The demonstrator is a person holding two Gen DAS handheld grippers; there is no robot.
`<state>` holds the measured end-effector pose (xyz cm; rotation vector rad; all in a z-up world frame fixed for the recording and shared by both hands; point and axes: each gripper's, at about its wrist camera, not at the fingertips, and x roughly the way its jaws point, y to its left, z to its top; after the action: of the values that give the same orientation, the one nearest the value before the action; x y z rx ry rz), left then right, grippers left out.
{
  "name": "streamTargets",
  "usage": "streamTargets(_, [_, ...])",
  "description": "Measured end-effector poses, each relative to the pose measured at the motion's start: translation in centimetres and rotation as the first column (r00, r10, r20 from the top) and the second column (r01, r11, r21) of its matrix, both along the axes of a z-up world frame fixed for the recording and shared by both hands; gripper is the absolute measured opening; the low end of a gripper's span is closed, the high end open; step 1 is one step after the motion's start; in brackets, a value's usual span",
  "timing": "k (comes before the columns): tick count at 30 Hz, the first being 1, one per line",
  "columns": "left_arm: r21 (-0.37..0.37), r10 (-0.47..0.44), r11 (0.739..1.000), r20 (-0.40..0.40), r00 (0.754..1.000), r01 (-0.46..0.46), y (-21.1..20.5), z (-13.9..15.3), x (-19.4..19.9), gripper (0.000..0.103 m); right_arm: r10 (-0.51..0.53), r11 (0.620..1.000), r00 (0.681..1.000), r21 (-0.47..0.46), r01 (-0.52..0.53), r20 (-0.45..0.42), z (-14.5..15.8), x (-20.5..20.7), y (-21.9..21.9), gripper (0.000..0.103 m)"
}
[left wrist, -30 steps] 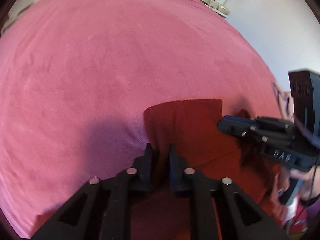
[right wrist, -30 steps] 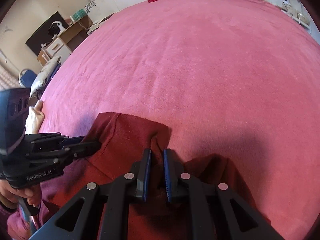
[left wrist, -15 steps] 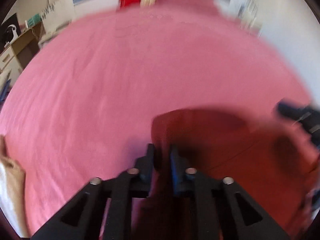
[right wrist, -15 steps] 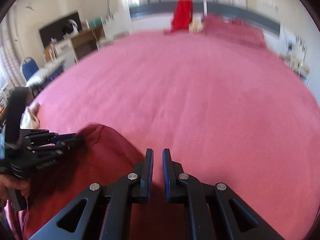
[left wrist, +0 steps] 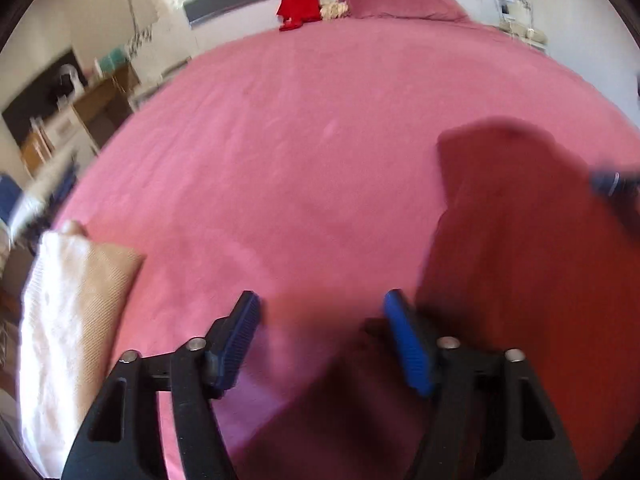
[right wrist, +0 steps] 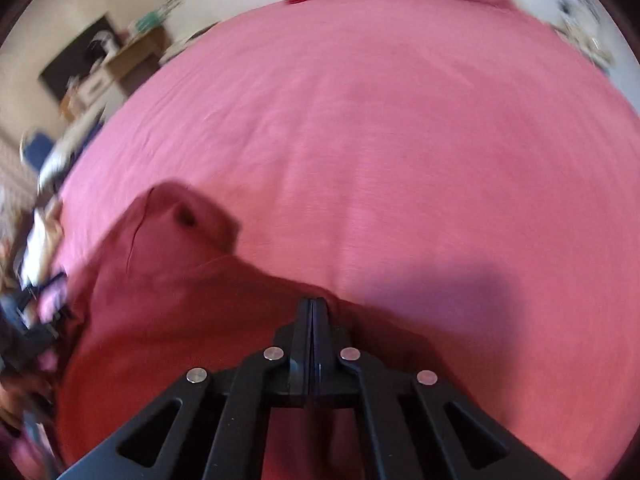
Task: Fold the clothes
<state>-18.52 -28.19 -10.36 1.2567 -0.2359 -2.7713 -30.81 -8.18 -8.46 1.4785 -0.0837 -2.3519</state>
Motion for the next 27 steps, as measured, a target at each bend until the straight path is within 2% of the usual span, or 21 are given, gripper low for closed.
streamTargets(1, [-0.003, 0.031, 1.000, -0.010, 0.999, -0.031, -0.6, 0.4, 0.4, 0.082, -0.015, 1.000, 1.000, -0.010, 0.015, -0.015, 0.9, 0.9, 1.1, 0.005])
streamTargets(2, [-0.006, 0.063, 0.998, -0.013, 0.998, -0.063, -1.1, 1.0, 0.7, 0.082, -0.032, 0.999, 0.999, -0.026, 0.031, -0.033, 2.2, 2.2, 2.9, 0.016])
streamTargets(3, [-0.008, 0.096, 0.995, -0.016, 0.995, -0.096, -1.5, 1.5, 1.1, 0.082, -0.049, 0.998, 0.998, -0.041, 0.047, -0.051, 3.4, 3.5, 4.6, 0.021])
streamTargets(6, [-0.067, 0.116, 0.990, -0.098, 0.988, -0.123, -1.5, 4.3, 4.0, 0.082, -0.102, 0.992, 0.990, -0.090, 0.093, -0.102, 7.2, 7.5, 9.7, 0.021])
streamTargets(8, [-0.052, 0.084, 0.995, -0.089, 0.992, -0.089, 0.1, 4.2, 6.7, 0.082, -0.146, 0.986, 0.981, -0.104, 0.133, -0.130, 9.5, 10.5, 13.5, 0.022])
streamTargets(11, [-0.016, 0.027, 0.999, -0.064, 0.998, -0.028, 2.8, 3.8, 10.9, 0.082, -0.244, 0.970, 0.962, -0.051, 0.239, -0.126, 10.9, 16.5, 19.1, 0.026])
streamTargets(15, [0.034, -0.050, 0.998, -0.033, 0.998, 0.051, 6.4, 3.2, 16.4, 0.082, -0.315, 0.949, 0.949, 0.022, 0.316, -0.010, 8.9, 24.1, 24.5, 0.028])
streamTargets(17, [0.060, -0.090, 0.994, -0.020, 0.996, 0.091, 8.2, 2.9, 19.2, 0.082, -0.346, 0.935, 0.937, 0.096, 0.341, 0.041, 6.6, 26.7, 25.8, 0.028])
streamTargets(19, [0.087, -0.129, 0.988, -0.007, 0.992, 0.129, 10.0, 2.6, 22.0, 0.082, -0.368, 0.927, 0.927, 0.110, 0.360, 0.070, 5.0, 27.8, 27.0, 0.028])
streamTargets(22, [0.087, -0.157, 0.984, -0.014, 0.987, 0.158, 11.2, 1.8, 24.5, 0.082, -0.435, 0.898, 0.896, 0.106, 0.426, 0.087, 2.8, 27.2, 28.2, 0.028])
streamTargets(24, [0.068, -0.162, 0.984, -0.031, 0.986, 0.163, 11.3, 1.1, 25.3, 0.083, -0.468, 0.884, 0.876, 0.064, 0.463, 0.118, 1.5, 25.8, 28.8, 0.028])
streamTargets(25, [0.059, -0.164, 0.984, -0.039, 0.986, 0.166, 11.4, 0.8, 25.7, 0.084, -0.479, 0.877, 0.864, 0.045, 0.478, 0.152, 0.6, 24.9, 29.0, 0.028])
streamTargets(27, [0.040, -0.168, 0.985, -0.056, 0.984, 0.171, 11.5, 0.1, 26.5, 0.085, -0.508, 0.858, 0.823, 0.065, 0.510, 0.256, -1.8, 23.3, 29.0, 0.028])
